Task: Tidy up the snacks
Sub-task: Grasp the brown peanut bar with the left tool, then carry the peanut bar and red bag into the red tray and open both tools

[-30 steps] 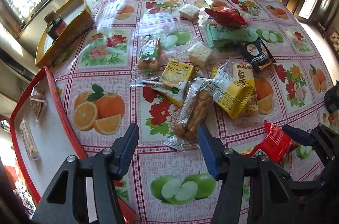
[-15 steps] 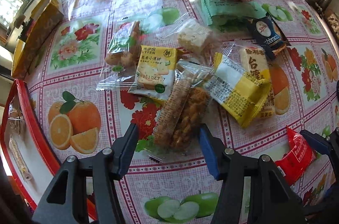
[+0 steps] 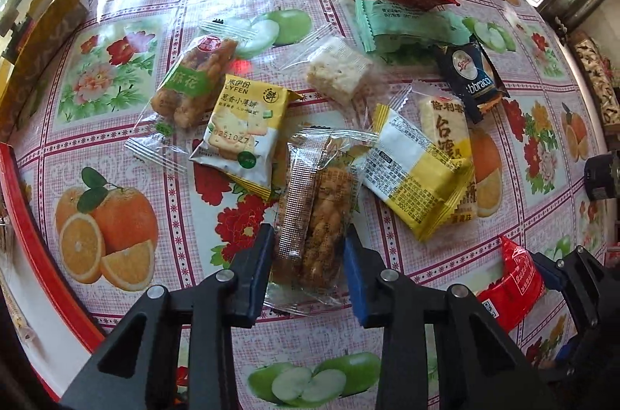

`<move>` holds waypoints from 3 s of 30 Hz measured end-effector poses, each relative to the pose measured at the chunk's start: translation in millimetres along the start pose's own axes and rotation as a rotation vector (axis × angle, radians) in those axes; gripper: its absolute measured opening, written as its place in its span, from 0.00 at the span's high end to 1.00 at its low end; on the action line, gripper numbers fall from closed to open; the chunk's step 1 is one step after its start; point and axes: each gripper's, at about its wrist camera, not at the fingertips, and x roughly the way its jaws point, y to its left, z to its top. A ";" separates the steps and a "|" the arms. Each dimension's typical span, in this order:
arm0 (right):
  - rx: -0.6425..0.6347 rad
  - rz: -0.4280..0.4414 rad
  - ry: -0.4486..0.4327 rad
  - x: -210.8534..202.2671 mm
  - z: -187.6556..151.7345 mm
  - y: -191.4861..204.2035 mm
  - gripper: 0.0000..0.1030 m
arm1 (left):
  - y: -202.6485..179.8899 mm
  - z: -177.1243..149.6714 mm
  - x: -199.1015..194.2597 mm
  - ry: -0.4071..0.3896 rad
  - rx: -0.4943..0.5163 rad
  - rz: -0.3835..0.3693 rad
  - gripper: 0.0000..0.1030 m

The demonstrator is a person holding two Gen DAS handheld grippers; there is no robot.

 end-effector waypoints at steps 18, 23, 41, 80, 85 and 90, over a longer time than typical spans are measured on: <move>0.035 0.025 -0.063 -37.8 -34.7 12.3 0.40 | -2.4 -123.0 -31.0 -0.020 -0.056 -0.062 0.67; 0.048 0.009 -0.057 -42.1 -40.4 13.2 0.40 | -4.2 -159.6 -48.9 -0.058 -0.057 -0.065 0.67; -0.100 0.078 -0.095 -61.4 -6.3 80.4 0.40 | 32.3 -174.0 -91.7 -0.136 -0.104 -0.070 0.67; -0.332 0.274 -0.054 45.3 147.9 280.6 0.38 | 262.0 -165.9 -86.7 -0.116 -0.596 0.169 0.66; -0.337 0.270 -0.049 47.2 148.8 282.9 0.35 | 257.8 -162.4 -85.6 -0.113 -0.582 0.195 0.65; -0.334 0.267 -0.047 46.9 150.9 279.5 0.31 | 255.9 -163.0 -87.4 -0.116 -0.592 0.199 0.62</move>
